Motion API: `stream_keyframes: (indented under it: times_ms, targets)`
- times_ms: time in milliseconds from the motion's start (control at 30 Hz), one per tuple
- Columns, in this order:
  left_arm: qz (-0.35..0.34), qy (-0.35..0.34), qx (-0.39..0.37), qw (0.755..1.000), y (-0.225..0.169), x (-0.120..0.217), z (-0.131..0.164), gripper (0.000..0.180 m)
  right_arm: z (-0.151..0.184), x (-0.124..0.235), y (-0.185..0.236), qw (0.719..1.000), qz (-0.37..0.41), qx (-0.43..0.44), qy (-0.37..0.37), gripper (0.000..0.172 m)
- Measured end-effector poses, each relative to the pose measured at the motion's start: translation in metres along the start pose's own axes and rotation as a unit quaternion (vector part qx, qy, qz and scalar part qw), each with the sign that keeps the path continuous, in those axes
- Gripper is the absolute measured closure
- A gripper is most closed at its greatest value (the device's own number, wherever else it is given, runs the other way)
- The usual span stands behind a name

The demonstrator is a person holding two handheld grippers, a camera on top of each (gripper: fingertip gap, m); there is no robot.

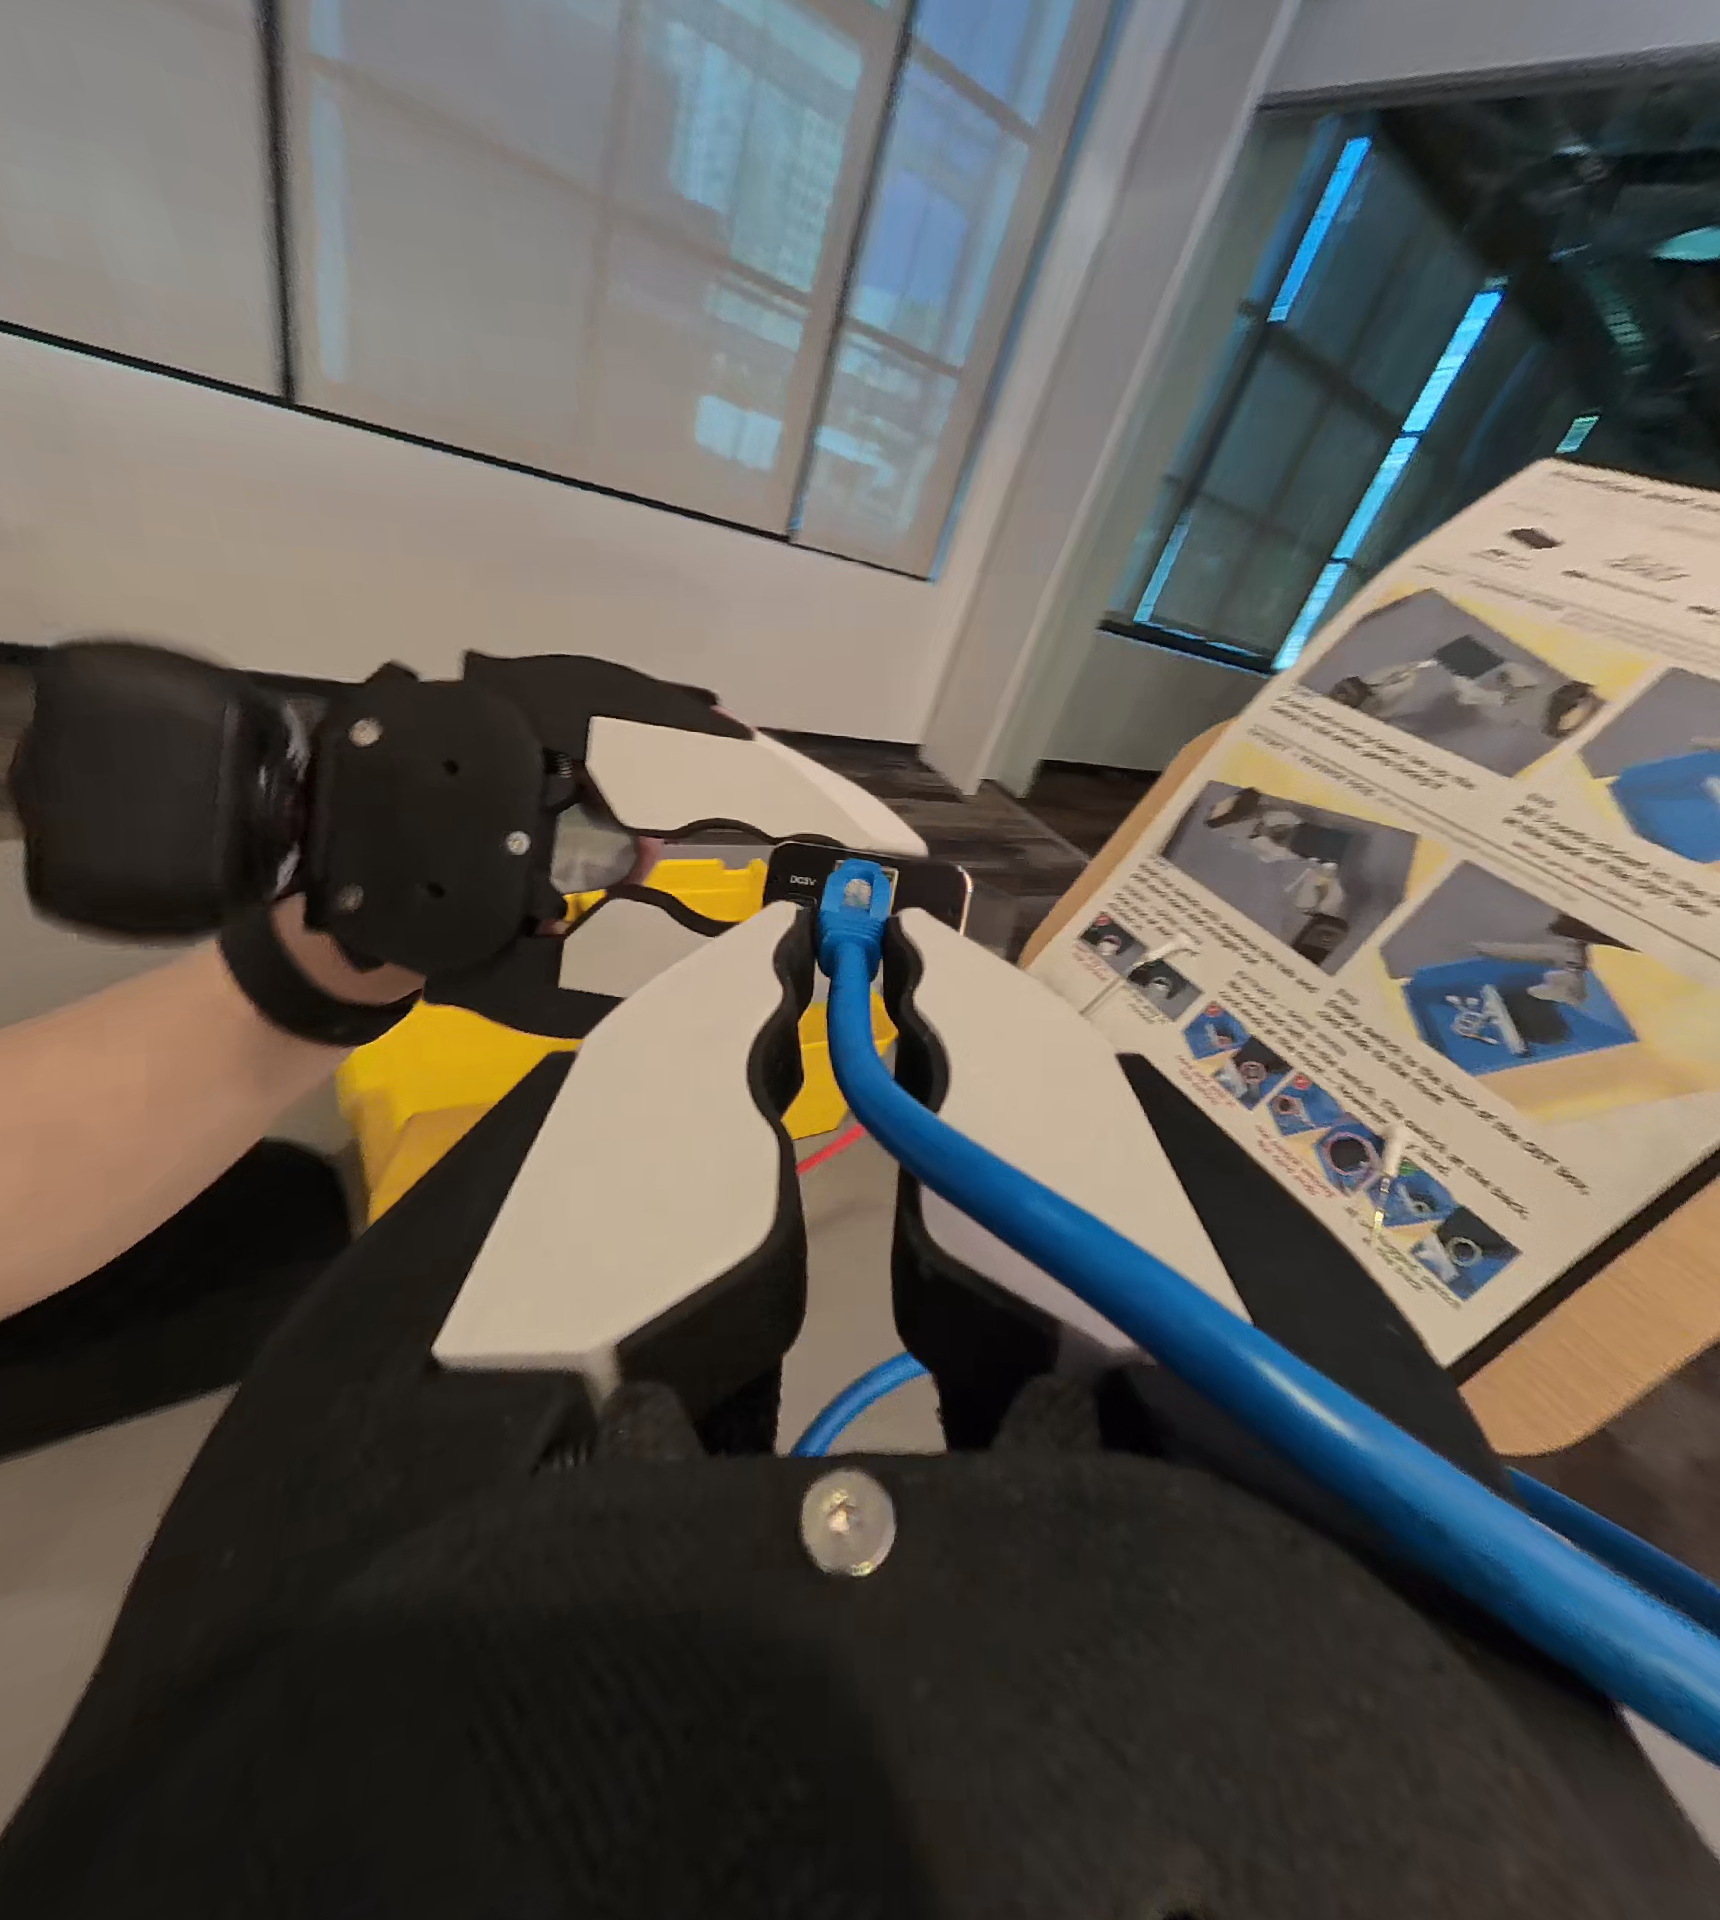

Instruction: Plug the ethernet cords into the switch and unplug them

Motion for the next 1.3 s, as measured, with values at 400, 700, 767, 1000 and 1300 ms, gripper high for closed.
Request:
stream_keyframes:
  times_ms: [400, 700, 767, 1000, 1300]
  targets:
    - [-0.008, 0.020, -0.071, 0.997, -0.014, -0.007, 0.011, 0.156, 0.028, -0.022, 0.007, 0.996, 0.069, 0.025, 0.053, 0.159]
    - [-0.010, 0.011, -0.055, 0.998, -0.016, -0.010, 0.005, 0.156, 0.030, -0.018, 0.002, 0.993, 0.079, 0.039, 0.073, 0.159]
    - [-0.010, 0.008, -0.060, 0.998, -0.016, -0.009, 0.002, 0.156, 0.031, -0.018, 0.001, 0.993, 0.082, 0.046, 0.075, 0.159]
    - [-0.022, -0.009, -0.082, 0.996, -0.014, -0.001, -0.009, 0.156, 0.024, -0.011, 0.004, 0.997, 0.029, 0.043, 0.056, 0.159]
    - [-0.023, -0.036, -0.081, 0.996, -0.017, 0.006, -0.034, 0.156, 0.012, 0.004, 0.002, 0.999, -0.016, 0.003, 0.043, 0.159]
Point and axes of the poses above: each gripper's, where its closed fingertips meet, x back along the fingers, z out of its underside, y = z × x across the jaws, the point moved 6 cm from there along x, back along the fingers, and after that the axes turned 14 degrees about -y, right-handed, at the moved point
